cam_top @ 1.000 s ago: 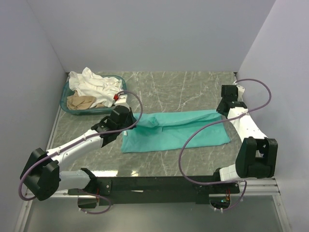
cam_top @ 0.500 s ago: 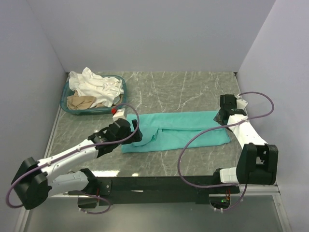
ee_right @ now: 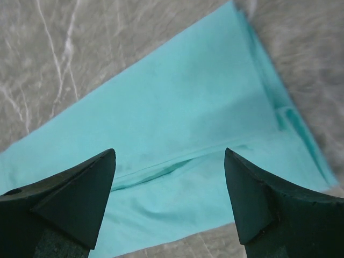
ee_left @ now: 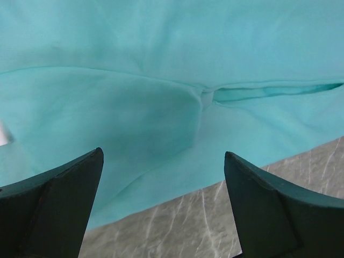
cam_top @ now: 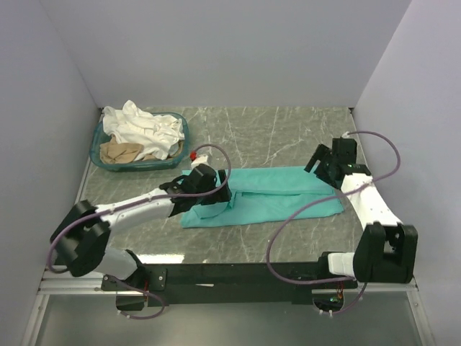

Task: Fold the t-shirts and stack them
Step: Fold the tshirt

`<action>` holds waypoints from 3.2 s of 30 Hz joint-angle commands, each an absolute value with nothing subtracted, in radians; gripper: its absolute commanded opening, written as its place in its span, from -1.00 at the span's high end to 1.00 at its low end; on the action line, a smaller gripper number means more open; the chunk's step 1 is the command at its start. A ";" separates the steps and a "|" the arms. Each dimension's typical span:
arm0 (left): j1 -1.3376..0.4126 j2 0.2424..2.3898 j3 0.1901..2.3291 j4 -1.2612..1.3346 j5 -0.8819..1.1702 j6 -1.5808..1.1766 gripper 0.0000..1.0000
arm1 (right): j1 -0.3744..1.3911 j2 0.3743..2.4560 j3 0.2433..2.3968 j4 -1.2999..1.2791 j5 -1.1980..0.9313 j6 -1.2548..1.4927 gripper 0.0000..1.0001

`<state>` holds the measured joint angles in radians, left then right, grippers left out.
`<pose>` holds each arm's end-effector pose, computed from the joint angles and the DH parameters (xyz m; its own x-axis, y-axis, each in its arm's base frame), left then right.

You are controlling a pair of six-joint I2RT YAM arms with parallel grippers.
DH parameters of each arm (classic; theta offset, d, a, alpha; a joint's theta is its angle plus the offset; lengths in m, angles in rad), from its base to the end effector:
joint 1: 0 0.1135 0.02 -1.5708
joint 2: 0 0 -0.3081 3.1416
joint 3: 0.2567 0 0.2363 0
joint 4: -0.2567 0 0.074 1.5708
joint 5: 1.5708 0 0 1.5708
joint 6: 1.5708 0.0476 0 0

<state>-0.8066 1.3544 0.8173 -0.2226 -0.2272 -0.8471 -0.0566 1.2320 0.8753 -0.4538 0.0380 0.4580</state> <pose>0.1933 -0.1862 0.2661 -0.7580 -0.2643 -0.5963 0.0338 0.8971 -0.4406 0.2360 -0.0152 0.2924 -0.6123 0.4773 -0.6303 0.3940 0.8754 0.2800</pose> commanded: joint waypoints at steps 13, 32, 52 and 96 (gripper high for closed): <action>-0.784 1.744 0.992 -0.155 -0.160 -0.804 -0.99 | -0.040 1.680 1.032 -0.408 -0.175 0.448 -0.76; -0.607 2.637 2.283 -0.277 0.146 -0.607 -0.99 | 0.575 1.073 0.364 -0.273 -0.170 0.895 -0.76; -0.572 2.747 2.345 -0.071 0.117 -0.937 -0.99 | 0.880 1.292 0.620 -0.273 -0.029 0.891 -0.77; -1.221 1.269 0.715 -0.229 -0.226 -1.169 -0.75 | 0.835 0.686 0.491 -0.865 0.212 1.068 -0.85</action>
<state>-1.1877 1.2743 0.7383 -0.2928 -0.2050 -1.0771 0.8486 0.6998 0.5163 -0.8619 0.1986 1.0031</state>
